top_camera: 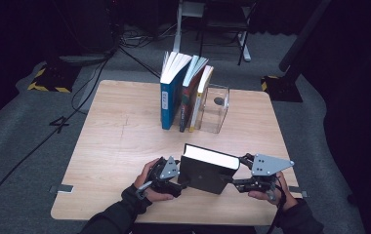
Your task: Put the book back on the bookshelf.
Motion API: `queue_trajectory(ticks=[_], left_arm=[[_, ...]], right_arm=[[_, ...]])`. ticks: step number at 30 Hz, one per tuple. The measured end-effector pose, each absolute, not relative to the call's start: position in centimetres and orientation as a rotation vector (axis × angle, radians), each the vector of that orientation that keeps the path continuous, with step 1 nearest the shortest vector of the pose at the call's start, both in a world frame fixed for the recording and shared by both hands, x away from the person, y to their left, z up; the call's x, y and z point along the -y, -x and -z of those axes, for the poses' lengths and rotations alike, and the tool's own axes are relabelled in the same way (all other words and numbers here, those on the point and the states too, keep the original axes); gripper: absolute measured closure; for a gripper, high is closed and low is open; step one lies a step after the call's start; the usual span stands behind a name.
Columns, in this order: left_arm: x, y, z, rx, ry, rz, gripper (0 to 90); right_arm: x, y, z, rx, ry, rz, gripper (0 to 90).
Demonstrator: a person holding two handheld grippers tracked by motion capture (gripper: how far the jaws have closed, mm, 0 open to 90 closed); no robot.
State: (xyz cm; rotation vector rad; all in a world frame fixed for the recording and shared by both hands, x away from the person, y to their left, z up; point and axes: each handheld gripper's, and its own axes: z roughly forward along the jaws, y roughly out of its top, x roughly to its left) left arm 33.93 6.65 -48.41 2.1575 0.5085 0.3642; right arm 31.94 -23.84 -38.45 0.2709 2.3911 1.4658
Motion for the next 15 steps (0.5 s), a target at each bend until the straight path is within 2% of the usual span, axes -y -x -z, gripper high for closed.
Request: queue_trajectory(ticks=[11,15], left_arm=[[-6.3,-34.8,48.6,-0.545,-2.137,-0.366,18.9],[-6.6,-34.8,48.7,-0.548,-2.127,-0.333,22.2]], right_arm=[[22.2,-31.8,37.0,-2.425,-0.342,-1.362,42.2],[21.5,-32.1,36.5,-2.485,-0.378,-1.336,41.7]])
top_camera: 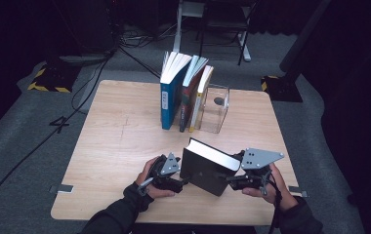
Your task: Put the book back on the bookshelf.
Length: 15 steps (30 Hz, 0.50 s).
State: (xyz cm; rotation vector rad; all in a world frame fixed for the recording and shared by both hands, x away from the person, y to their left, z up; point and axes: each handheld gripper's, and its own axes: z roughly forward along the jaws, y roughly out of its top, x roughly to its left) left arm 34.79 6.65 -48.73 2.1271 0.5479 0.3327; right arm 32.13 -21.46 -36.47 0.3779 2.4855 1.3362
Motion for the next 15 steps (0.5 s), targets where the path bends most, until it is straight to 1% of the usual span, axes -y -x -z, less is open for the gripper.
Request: queue_trajectory(ticks=[4,9,12,15], left_arm=[[-7.0,-34.8,48.9,-0.578,-2.131,-0.340,22.8],[-7.6,-34.7,48.8,-0.578,-2.141,-0.339,23.0],[-8.2,-34.5,48.8,-0.530,-2.157,-0.337,21.9],[-9.0,-34.4,48.8,-0.534,-2.180,-0.324,21.5]], right_arm=[[20.9,-32.4,36.1,-2.508,-0.395,-1.325,38.9],[20.4,-32.8,35.6,-2.531,-0.435,-1.325,40.0],[20.0,-33.1,35.5,-2.571,-0.435,-1.283,40.8],[19.7,-33.3,35.5,-2.616,-0.431,-1.237,40.9]])
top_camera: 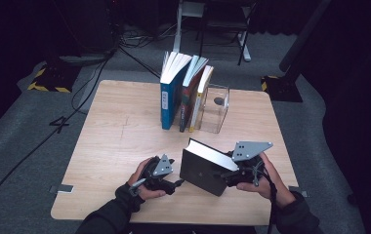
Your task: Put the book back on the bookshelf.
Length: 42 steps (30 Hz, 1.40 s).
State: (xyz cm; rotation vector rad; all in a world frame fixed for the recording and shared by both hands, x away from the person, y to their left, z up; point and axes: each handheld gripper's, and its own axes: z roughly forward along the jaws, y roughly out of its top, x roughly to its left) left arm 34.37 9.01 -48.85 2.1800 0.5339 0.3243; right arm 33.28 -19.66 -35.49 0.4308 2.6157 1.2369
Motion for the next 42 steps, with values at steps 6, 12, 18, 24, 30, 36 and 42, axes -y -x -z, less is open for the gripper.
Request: queue_trajectory(ticks=[6,12,18,24,30,36,42], left_arm=[[-10.6,-33.6,49.4,-0.558,-2.265,-0.380,21.6],[-11.8,-32.4,49.7,-0.538,-2.323,-0.408,23.1],[-12.9,-32.2,50.0,-0.573,-2.333,-0.414,23.2],[-14.6,-32.4,50.1,-0.651,-2.304,-0.420,24.3],[-15.5,-32.9,50.4,-0.718,-2.265,-0.367,24.0],[-15.5,-33.2,50.4,-0.742,-2.269,-0.363,21.0],[-15.6,-33.6,50.4,-0.759,-2.266,-0.324,20.5]], right_arm=[[19.2,-33.7,35.2,-2.647,-0.436,-1.209,39.3],[18.9,-34.1,34.9,-2.664,-0.447,-1.182,40.6],[18.6,-34.6,34.7,-2.669,-0.486,-1.178,46.5],[18.7,-35.0,34.6,-2.665,-0.517,-1.165,49.7],[18.6,-34.9,34.5,-2.669,-0.519,-1.166,50.0],[18.5,-34.9,34.5,-2.662,-0.541,-1.164,49.9],[18.3,-35.0,34.5,-2.655,-0.547,-1.159,51.0]])
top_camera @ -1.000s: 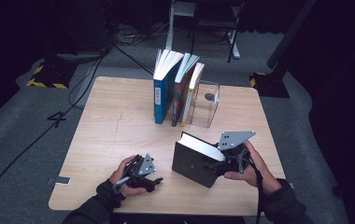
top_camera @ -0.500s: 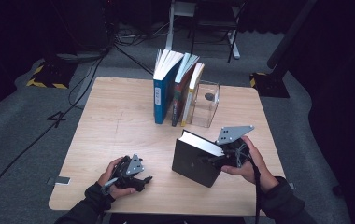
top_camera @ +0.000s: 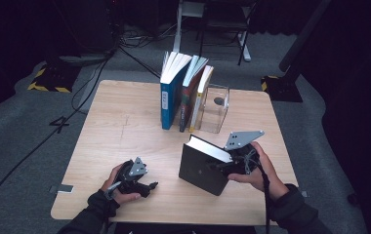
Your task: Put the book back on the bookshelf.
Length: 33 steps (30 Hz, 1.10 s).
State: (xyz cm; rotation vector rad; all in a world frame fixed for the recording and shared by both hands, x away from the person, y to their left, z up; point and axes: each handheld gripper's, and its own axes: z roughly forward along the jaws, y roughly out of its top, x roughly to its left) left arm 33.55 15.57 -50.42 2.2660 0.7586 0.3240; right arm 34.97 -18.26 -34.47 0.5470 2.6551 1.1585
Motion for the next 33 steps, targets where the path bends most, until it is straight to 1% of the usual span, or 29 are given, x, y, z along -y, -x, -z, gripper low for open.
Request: queue_trajectory(ticks=[10,19,33], left_arm=[[-15.6,-33.6,50.4,-0.752,-2.269,-0.298,20.6],[-15.6,-33.6,50.4,-0.744,-2.269,-0.291,20.6],[-15.5,-33.6,50.5,-0.741,-2.268,-0.284,20.5]], right_arm=[[17.5,-34.9,34.3,-2.638,-0.504,-1.154,52.6],[16.8,-35.7,33.9,-2.600,-0.525,-1.098,53.0],[19.0,-39.7,32.9,-2.453,-0.721,-0.983,53.1]])
